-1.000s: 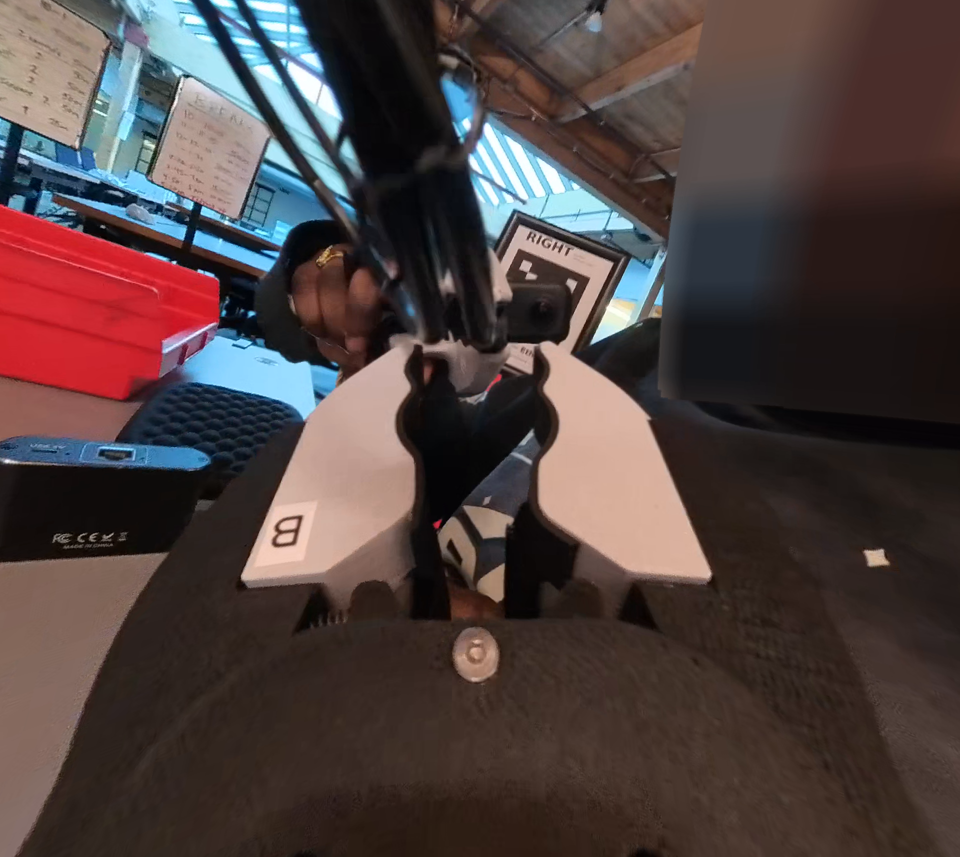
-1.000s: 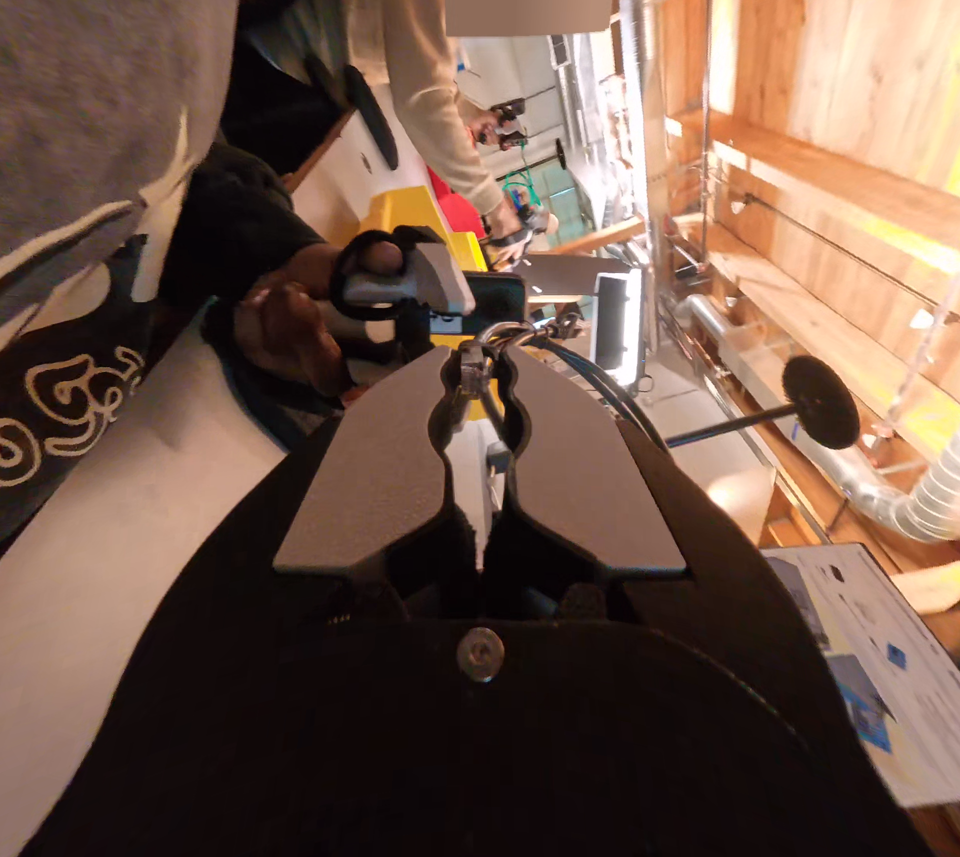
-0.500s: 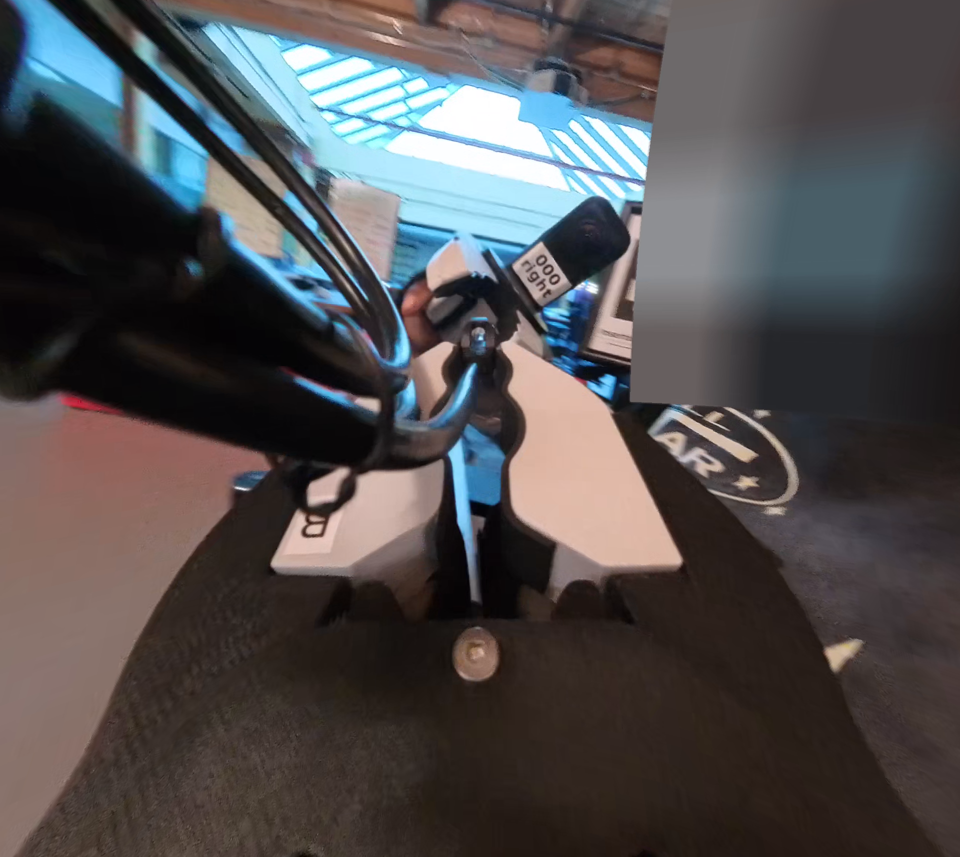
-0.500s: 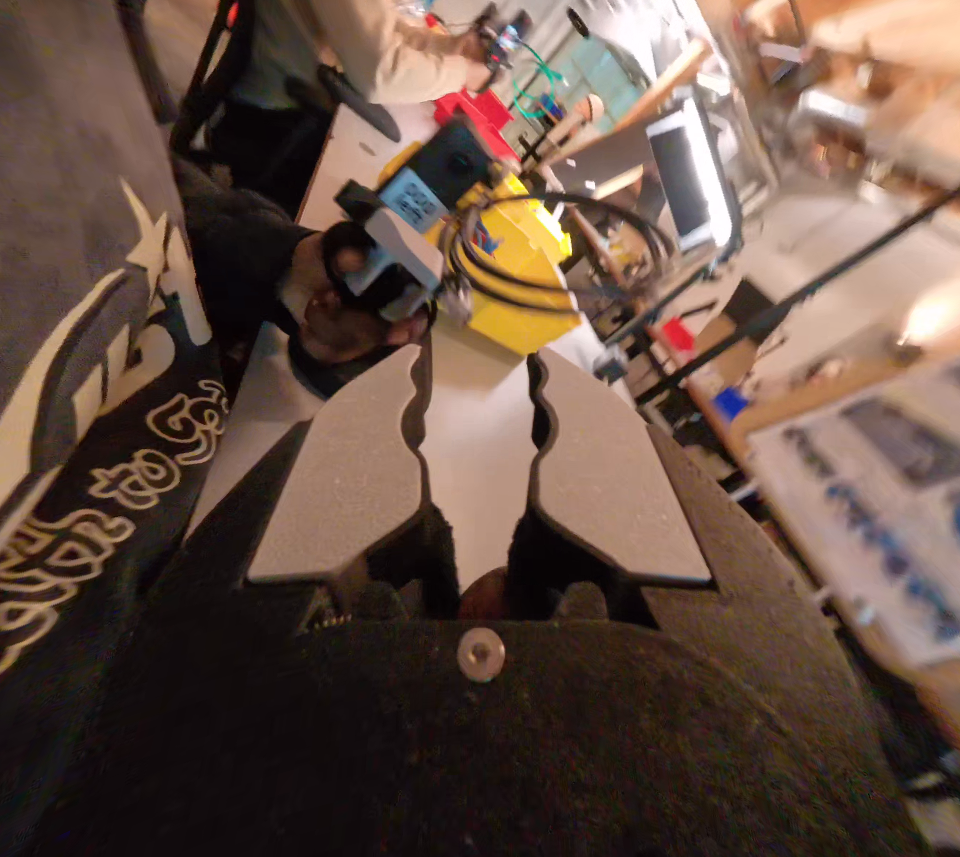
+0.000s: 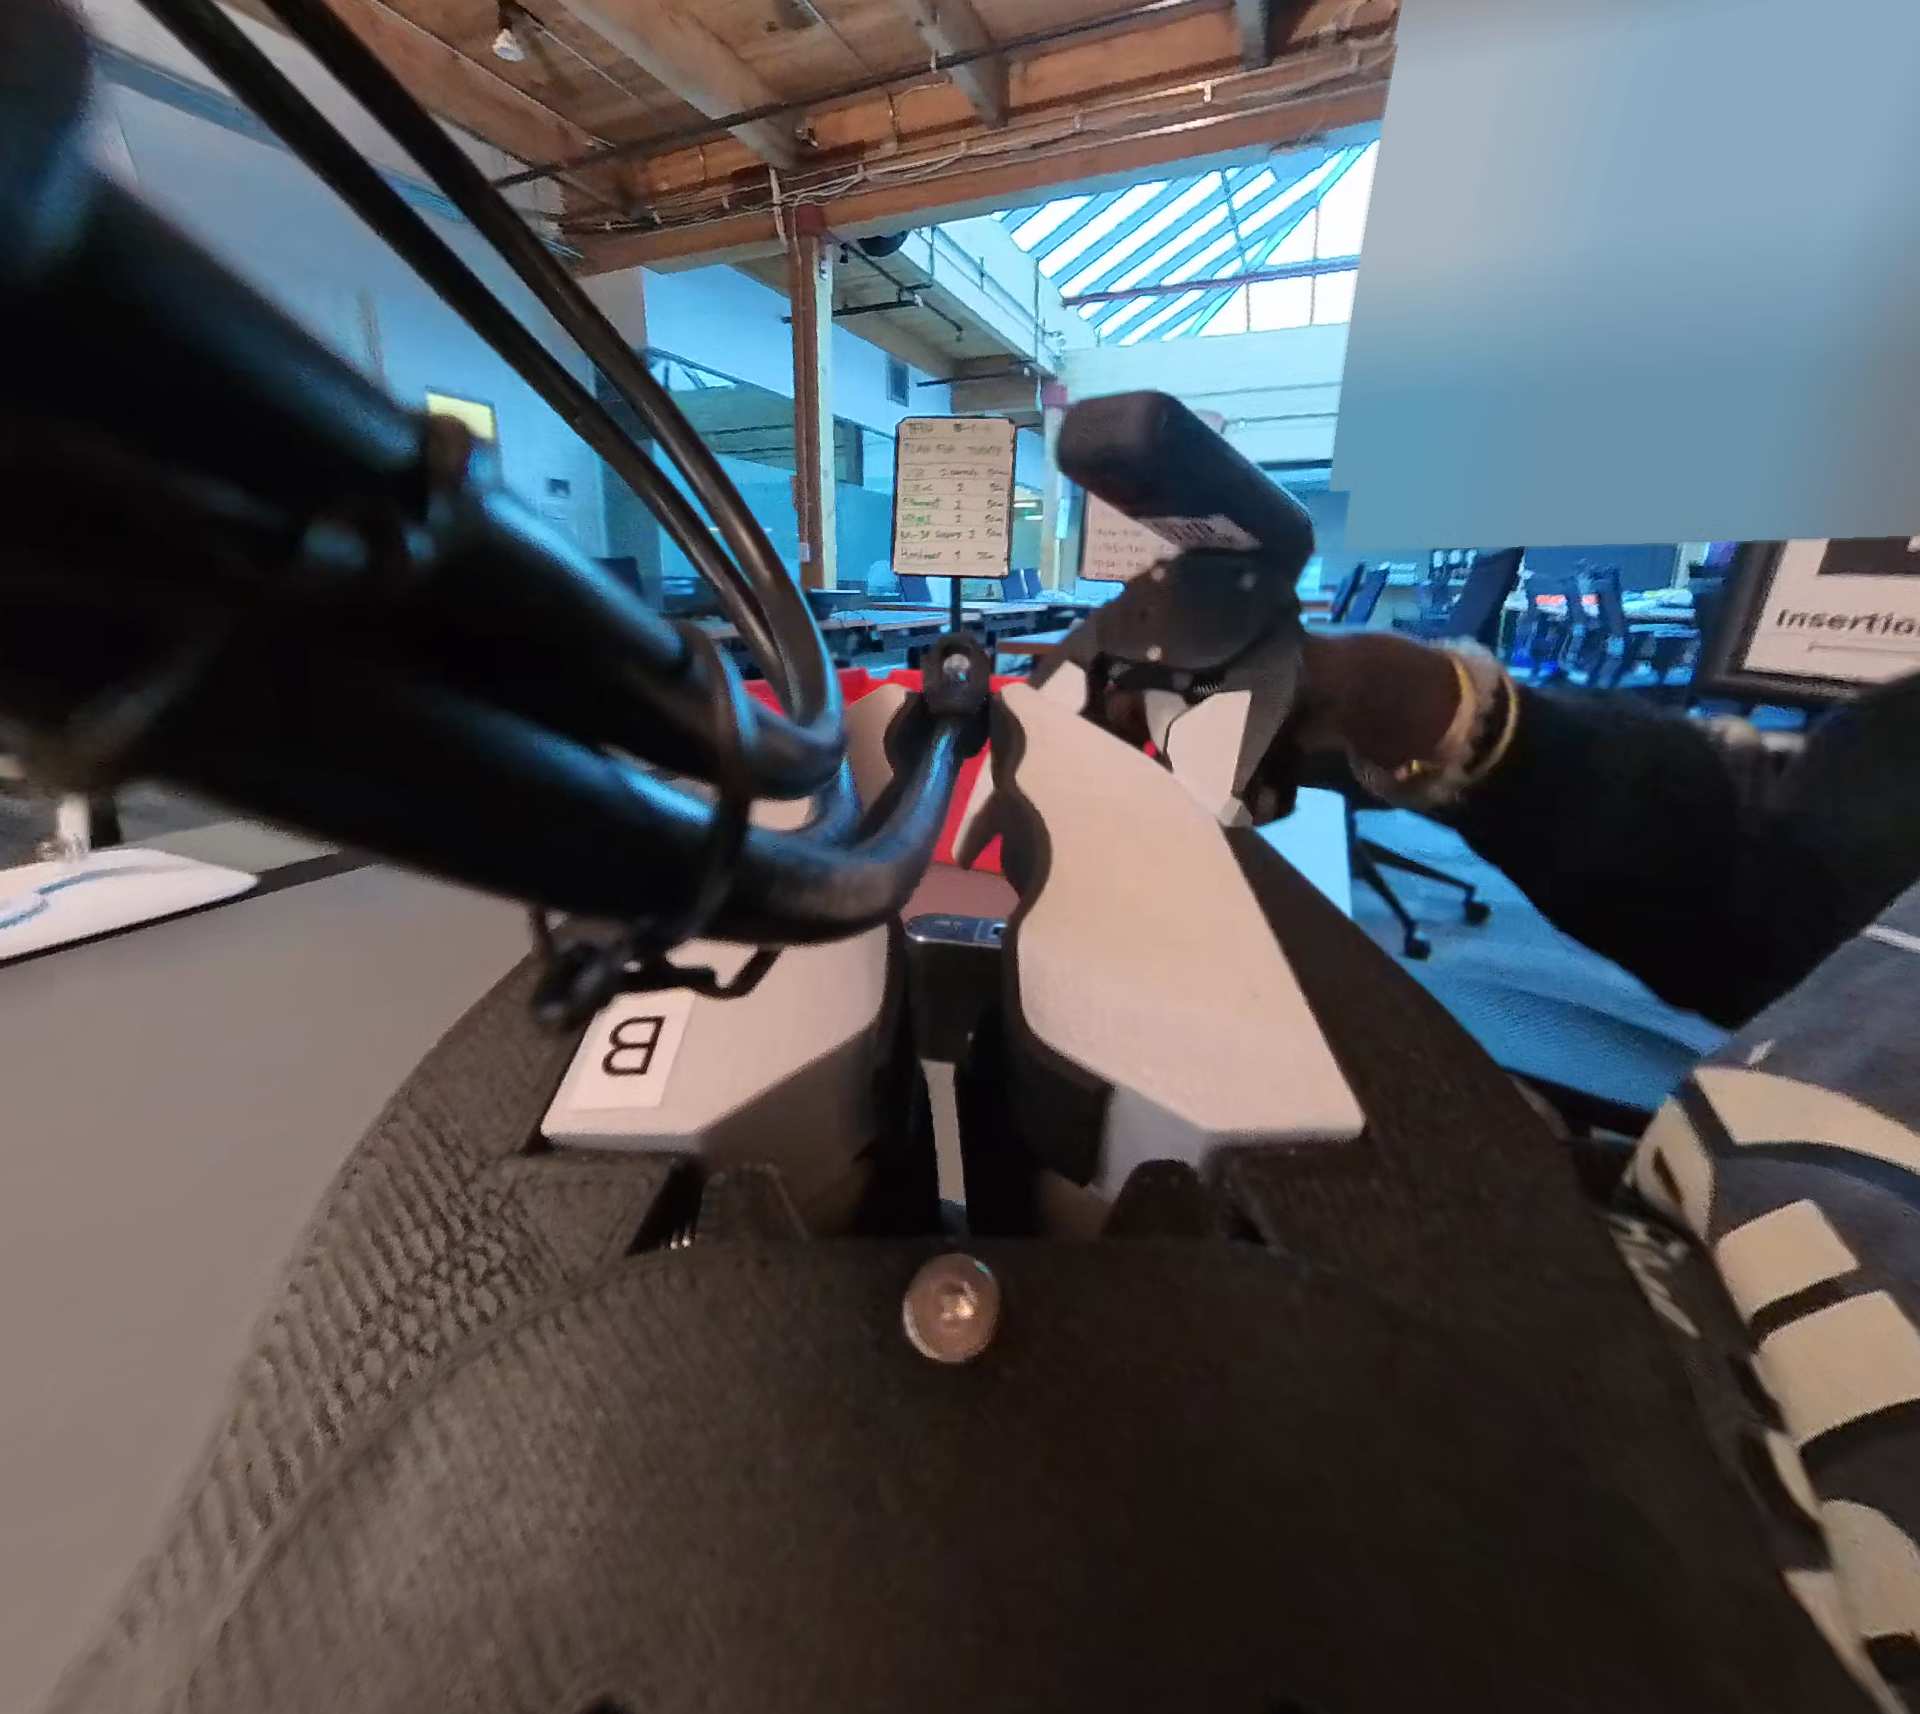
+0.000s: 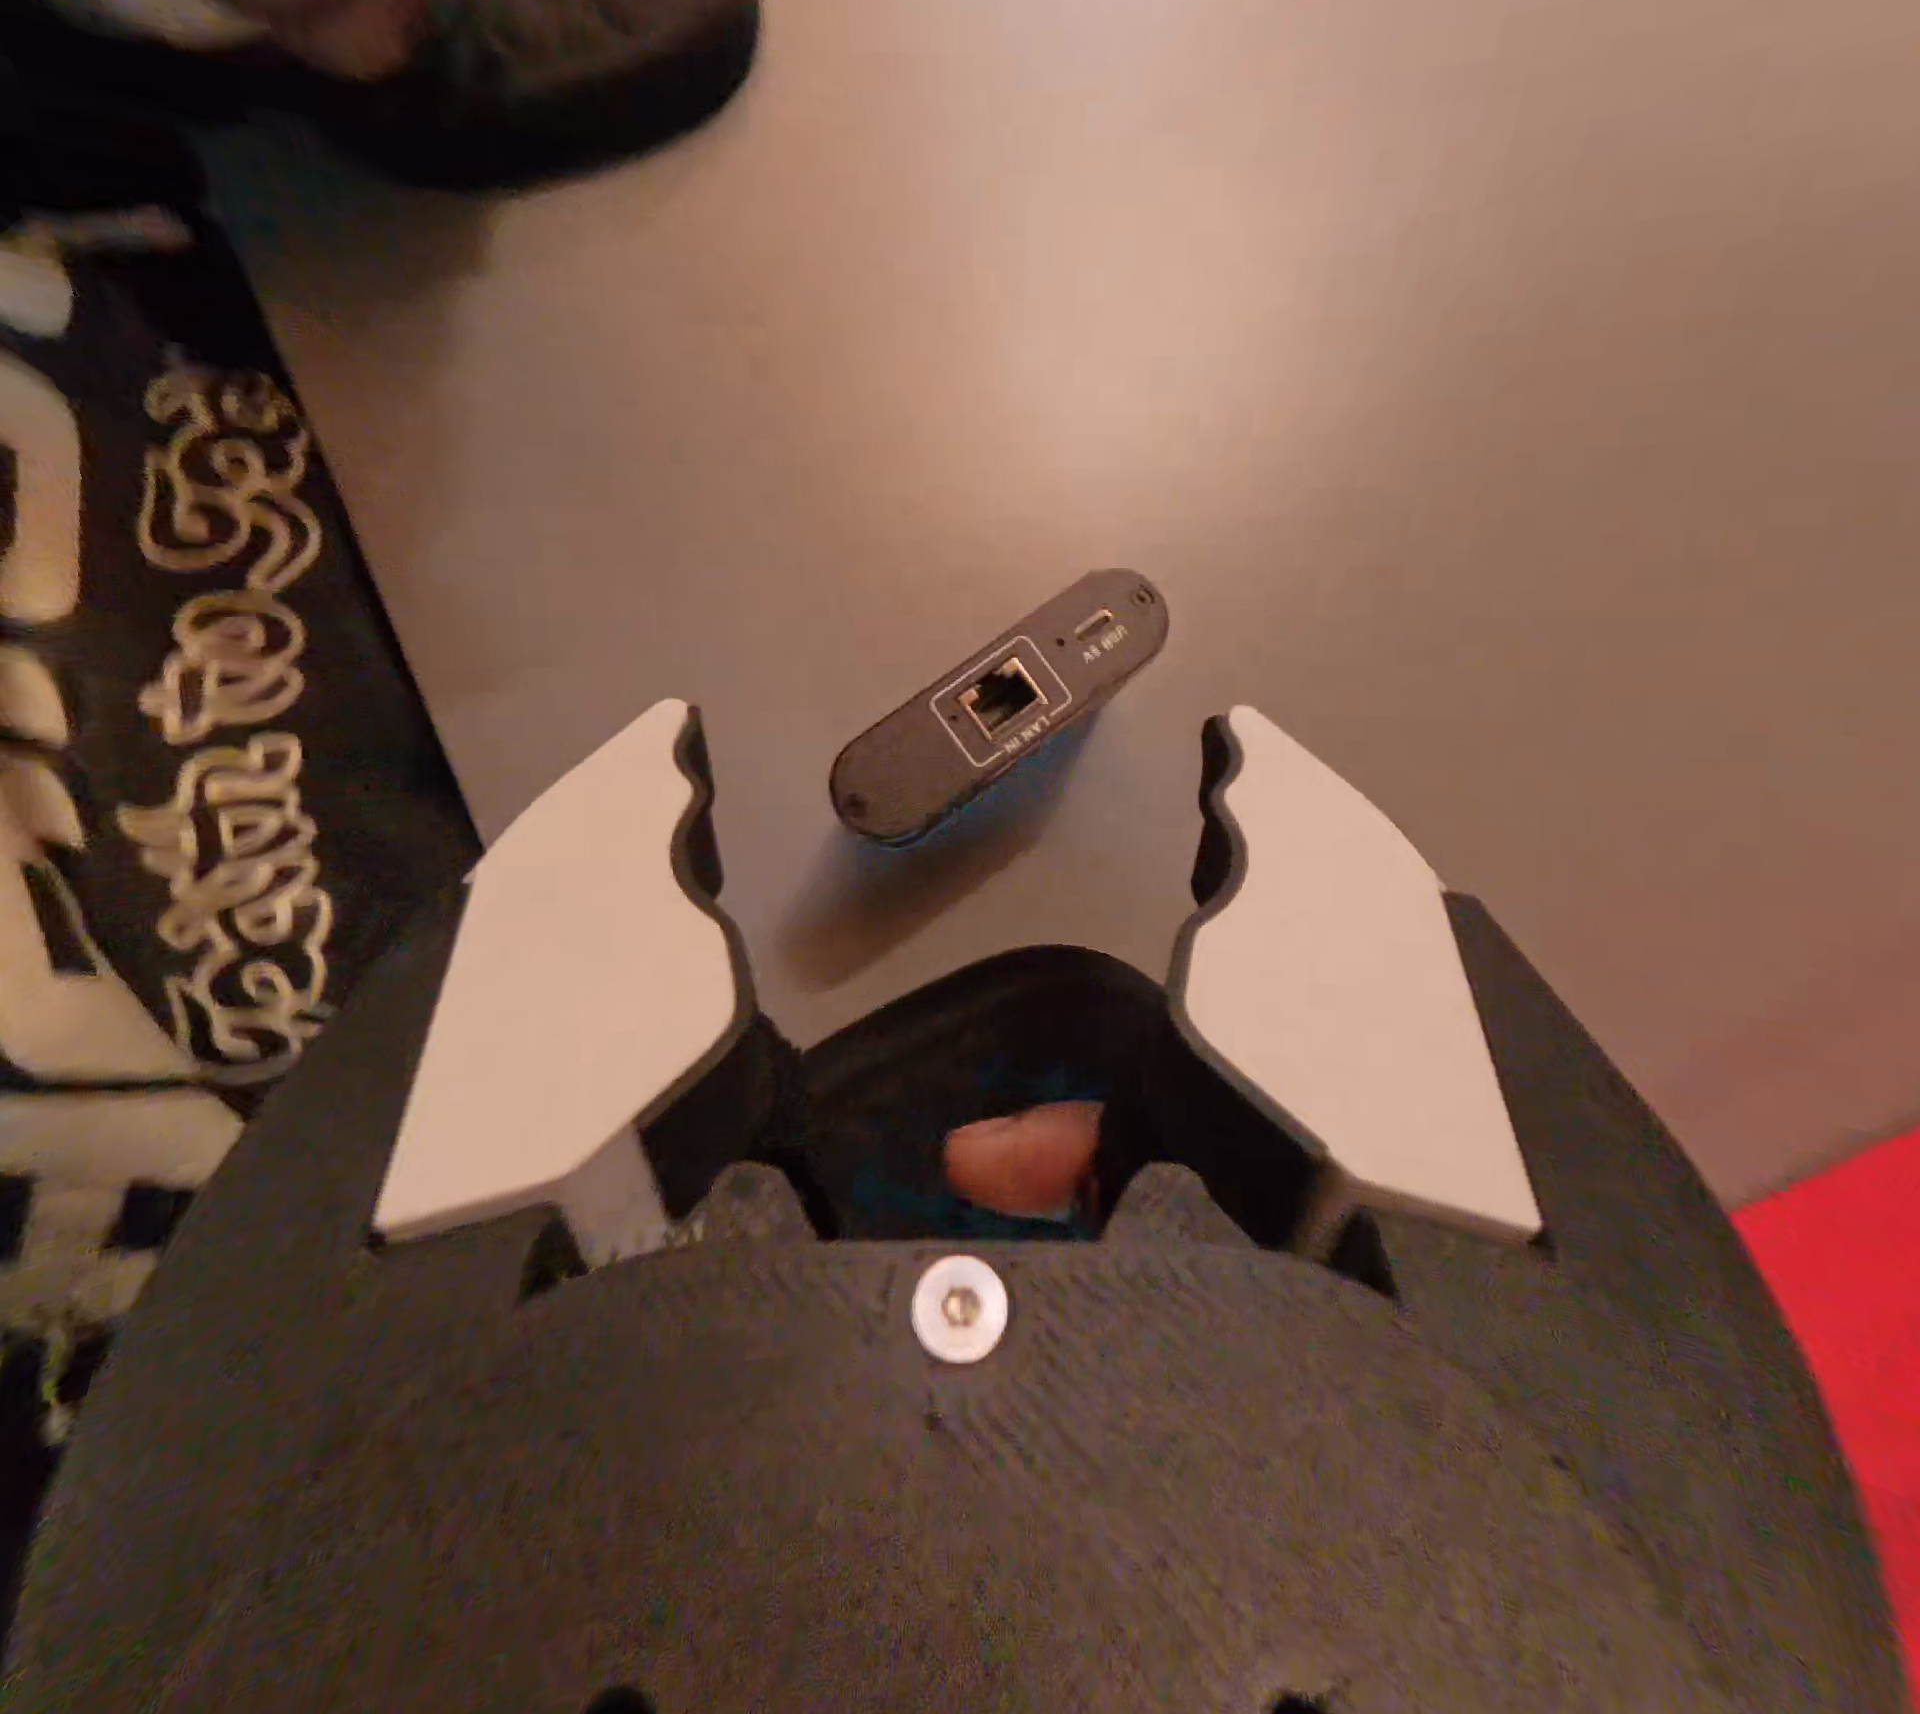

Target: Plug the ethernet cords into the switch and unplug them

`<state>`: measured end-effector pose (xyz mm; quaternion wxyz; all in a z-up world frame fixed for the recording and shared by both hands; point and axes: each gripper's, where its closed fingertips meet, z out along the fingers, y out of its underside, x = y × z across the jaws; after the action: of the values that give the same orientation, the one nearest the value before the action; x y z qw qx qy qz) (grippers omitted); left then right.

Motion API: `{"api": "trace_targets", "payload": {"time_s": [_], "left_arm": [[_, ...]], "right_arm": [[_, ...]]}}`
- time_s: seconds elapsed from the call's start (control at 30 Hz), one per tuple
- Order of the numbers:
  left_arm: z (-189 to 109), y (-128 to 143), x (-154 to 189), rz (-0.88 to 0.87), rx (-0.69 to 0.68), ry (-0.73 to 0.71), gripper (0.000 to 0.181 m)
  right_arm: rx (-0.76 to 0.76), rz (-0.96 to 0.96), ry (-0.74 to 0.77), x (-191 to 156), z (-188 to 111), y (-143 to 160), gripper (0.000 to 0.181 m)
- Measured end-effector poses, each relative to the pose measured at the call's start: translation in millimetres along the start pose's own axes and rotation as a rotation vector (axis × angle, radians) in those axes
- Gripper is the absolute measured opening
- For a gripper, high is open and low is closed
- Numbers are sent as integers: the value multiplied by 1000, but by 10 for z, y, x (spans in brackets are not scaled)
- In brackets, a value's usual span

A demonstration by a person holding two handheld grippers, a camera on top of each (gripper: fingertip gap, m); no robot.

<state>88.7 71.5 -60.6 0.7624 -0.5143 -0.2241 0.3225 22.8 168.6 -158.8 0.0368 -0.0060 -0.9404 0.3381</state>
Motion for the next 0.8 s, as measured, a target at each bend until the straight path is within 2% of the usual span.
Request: {"api": "trace_targets", "payload": {"time_s": [0.1,0.17,0.23,0.33,0.37,0.53,0.67,0.8], "left_arm": [[4,25,45,9,-16,35,12],[5,26,40,-14,-9,41,12],[4,22,36,-30,-4,46,12],[-3,12,21,-51,5,46,12],[-6,8,21,-57,8,47,12],[-23,-8,18,-66,22,51,12],[-15,8,35,-69,11,63,12],[-6,26,64,-61,1,78,12]], "right_arm": [[-61,-399,-64,-68,-121,-101,88],[-107,-710,-63,-53,-222,-164,70],[-181,-1031,-39,-10,-230,-168,63],[-393,-1338,-39,112,-119,-19,66],[-419,-1414,-60,113,-67,11,66],[-457,-1677,-153,117,116,98,63],[-515,-1740,-223,146,180,219,62],[-545,-1810,-209,203,306,254,61]]}}
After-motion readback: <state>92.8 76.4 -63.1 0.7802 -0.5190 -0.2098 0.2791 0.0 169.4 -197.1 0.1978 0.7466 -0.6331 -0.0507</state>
